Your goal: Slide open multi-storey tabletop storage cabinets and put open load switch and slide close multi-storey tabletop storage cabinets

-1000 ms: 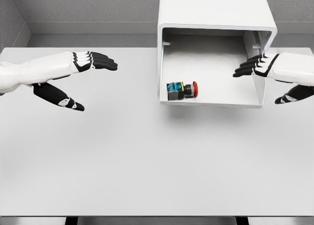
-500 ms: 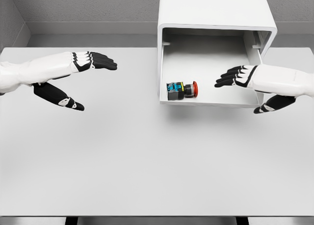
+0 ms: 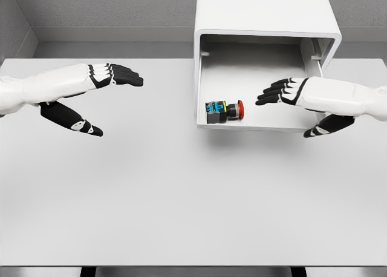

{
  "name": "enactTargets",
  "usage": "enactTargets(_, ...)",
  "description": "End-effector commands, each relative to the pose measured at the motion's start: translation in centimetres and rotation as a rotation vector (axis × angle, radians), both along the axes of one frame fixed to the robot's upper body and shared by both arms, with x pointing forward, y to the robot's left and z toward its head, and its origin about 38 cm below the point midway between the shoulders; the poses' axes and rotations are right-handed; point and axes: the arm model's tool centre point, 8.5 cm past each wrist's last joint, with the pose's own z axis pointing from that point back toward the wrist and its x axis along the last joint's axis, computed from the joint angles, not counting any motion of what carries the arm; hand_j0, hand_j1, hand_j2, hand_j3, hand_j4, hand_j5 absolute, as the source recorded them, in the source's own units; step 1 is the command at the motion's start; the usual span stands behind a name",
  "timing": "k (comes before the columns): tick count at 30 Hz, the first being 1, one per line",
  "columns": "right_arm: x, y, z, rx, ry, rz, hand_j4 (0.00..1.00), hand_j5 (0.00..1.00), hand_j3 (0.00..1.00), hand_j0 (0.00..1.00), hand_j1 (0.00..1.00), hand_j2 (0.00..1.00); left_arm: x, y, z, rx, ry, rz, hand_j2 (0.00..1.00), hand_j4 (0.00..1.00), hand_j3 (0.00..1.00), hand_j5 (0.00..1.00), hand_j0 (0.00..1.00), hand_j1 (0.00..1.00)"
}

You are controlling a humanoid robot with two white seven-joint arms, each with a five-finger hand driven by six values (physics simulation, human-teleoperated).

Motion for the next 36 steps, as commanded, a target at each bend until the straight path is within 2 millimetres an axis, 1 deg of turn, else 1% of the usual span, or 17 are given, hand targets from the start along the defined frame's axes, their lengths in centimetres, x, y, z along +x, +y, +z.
enactTargets(1,0.1,0.3,-0.1,0.010,0.002,0.004,1.00,1.00,1.00,1.00,1.00,1.00,0.0,0.0,0.1,-0.006,0.004,0.002,1.00,1.00,1.00,1.00,1.00,1.00)
enactTargets(2,0.2,0.6,-0.3,0.012,0.003,0.009,1.00,1.00,1.00,1.00,1.00,1.00,0.0,0.0,0.1,-0.006,0.004,0.002,1.00,1.00,1.00,1.00,1.00,1.00)
enactTargets(6,0.4,0.6,-0.2,0.001,-0.006,0.008,1.00,1.00,1.00,1.00,1.00,1.00,0.0,0.1,0.0,-0.007,0.005,0.003,1.00,1.00,1.00,1.00,1.00,1.00)
enactTargets(12,1.4,1.5,-0.8,0.009,-0.016,0.011,1.00,1.00,1.00,1.00,1.00,1.00,0.0,0.0,0.1,-0.009,0.007,0.000,1.00,1.00,1.00,1.00,1.00,1.00)
enactTargets(13,1.6,1.5,-0.7,0.010,-0.020,0.009,1.00,1.00,1.00,1.00,1.00,1.00,0.0,0.1,0.1,-0.008,0.006,0.001,1.00,1.00,1.00,1.00,1.00,1.00)
enactTargets(15,2.1,1.4,-1.1,0.003,-0.022,-0.003,1.00,1.00,1.00,1.00,1.00,1.00,0.0,0.1,0.2,-0.009,0.004,0.002,1.00,1.00,1.00,1.00,1.00,1.00)
enactTargets(20,3.9,1.1,-1.2,0.020,-0.024,-0.046,1.00,1.00,1.00,1.00,1.00,1.00,-0.1,0.4,0.4,-0.005,-0.001,0.008,1.00,1.00,1.00,1.00,1.00,1.00)
enactTargets(21,4.6,1.0,-1.3,0.015,-0.028,-0.057,1.00,1.00,1.00,1.00,1.00,1.00,-0.2,0.8,0.6,0.007,-0.005,0.017,1.00,1.00,1.00,1.00,1.00,1.00)
enactTargets(23,6.1,1.4,-1.9,0.023,-0.028,-0.081,1.00,1.00,1.00,1.00,1.00,1.00,-0.2,0.8,0.6,0.007,-0.005,0.017,1.00,1.00,1.00,1.00,1.00,1.00)
enactTargets(24,6.4,1.6,-1.6,0.029,-0.033,-0.081,1.00,1.00,1.00,1.00,1.00,1.00,-0.1,0.8,0.7,0.007,-0.006,0.017,1.00,1.00,1.00,1.00,1.00,1.00)
enactTargets(27,6.7,1.6,-1.3,0.027,-0.038,-0.086,1.00,1.00,1.00,1.00,1.00,1.00,-0.2,0.9,0.8,0.006,-0.007,0.018,1.00,1.00,1.00,1.00,1.00,1.00)
enactTargets(28,6.8,1.6,-1.2,0.026,-0.039,-0.085,1.00,1.00,1.00,1.00,1.00,1.00,-0.2,1.2,1.0,0.013,-0.008,0.024,1.00,1.00,1.00,1.00,1.00,1.00)
enactTargets(33,6.7,1.9,-0.9,0.020,-0.053,-0.075,1.00,1.00,1.00,1.00,1.00,1.00,-0.4,1.2,0.8,0.015,-0.004,0.020,1.00,1.00,1.00,1.00,1.00,1.00)
enactTargets(36,6.4,2.1,-0.3,0.027,-0.069,-0.062,1.00,1.00,1.00,1.00,1.00,1.00,-0.4,1.0,0.9,0.014,-0.005,0.016,1.00,1.00,1.00,1.00,1.00,1.00)
